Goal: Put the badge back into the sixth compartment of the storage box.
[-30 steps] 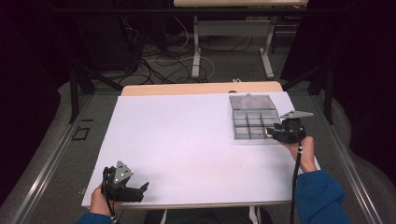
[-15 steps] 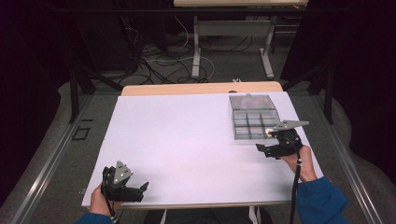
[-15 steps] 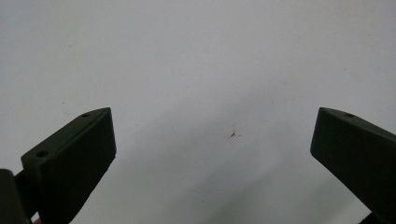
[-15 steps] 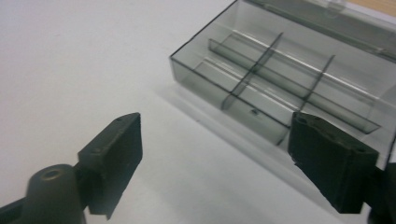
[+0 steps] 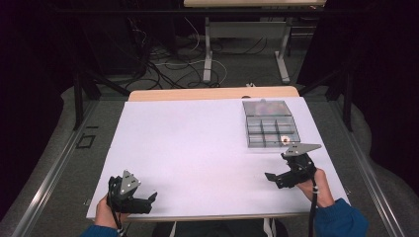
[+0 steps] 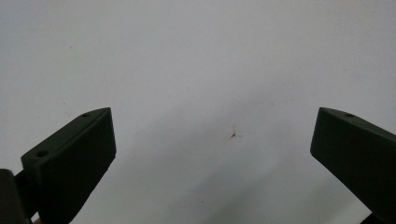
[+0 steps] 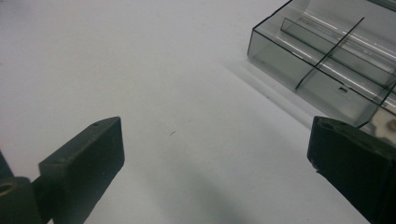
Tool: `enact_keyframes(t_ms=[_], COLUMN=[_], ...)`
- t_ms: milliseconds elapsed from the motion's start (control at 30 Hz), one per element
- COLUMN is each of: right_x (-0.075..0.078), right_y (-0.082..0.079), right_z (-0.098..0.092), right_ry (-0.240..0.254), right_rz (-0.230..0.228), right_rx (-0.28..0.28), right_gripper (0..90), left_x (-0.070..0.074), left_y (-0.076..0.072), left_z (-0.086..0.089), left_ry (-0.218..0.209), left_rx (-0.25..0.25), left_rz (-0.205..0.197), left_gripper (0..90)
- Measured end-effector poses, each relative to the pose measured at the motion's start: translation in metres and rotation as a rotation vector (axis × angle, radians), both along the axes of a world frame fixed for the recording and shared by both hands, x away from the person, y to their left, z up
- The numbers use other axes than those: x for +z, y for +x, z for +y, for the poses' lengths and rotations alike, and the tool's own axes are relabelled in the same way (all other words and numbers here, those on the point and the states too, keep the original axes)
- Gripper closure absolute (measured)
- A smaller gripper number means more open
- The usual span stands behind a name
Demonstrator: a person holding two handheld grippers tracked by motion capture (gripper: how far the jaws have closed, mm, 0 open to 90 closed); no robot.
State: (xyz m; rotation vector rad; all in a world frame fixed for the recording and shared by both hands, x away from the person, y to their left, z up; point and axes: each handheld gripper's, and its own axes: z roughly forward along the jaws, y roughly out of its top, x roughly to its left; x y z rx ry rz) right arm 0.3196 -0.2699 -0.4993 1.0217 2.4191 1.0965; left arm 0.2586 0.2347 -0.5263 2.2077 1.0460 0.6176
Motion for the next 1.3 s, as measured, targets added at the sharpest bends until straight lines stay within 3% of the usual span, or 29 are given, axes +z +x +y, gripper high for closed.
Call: enact_keyframes(t_ms=[800,967,1300], right_x=[-0.019,-0.022,-0.021], right_y=[-0.049,-0.052,-0.052], right_z=[0.0,0.0,-0.002], right_ry=[-0.033,-0.034,-0.035], right_rz=[0.001,-0.016,-0.007], right_rx=[0.059,0.053,0.066], right_gripper=[0.0,0.0,0.0], left_x=[0.0,0.0,-0.001], left_y=[0.0,0.0,0.001], left_z=[0.0,0.0,0.0], left_ry=[0.002,0.004,0.007], left_rx=[0.002,0.001,-0.007], left_rz=[-0.002,0.006,-0.002], left_gripper=[0.0,0.0,0.0])
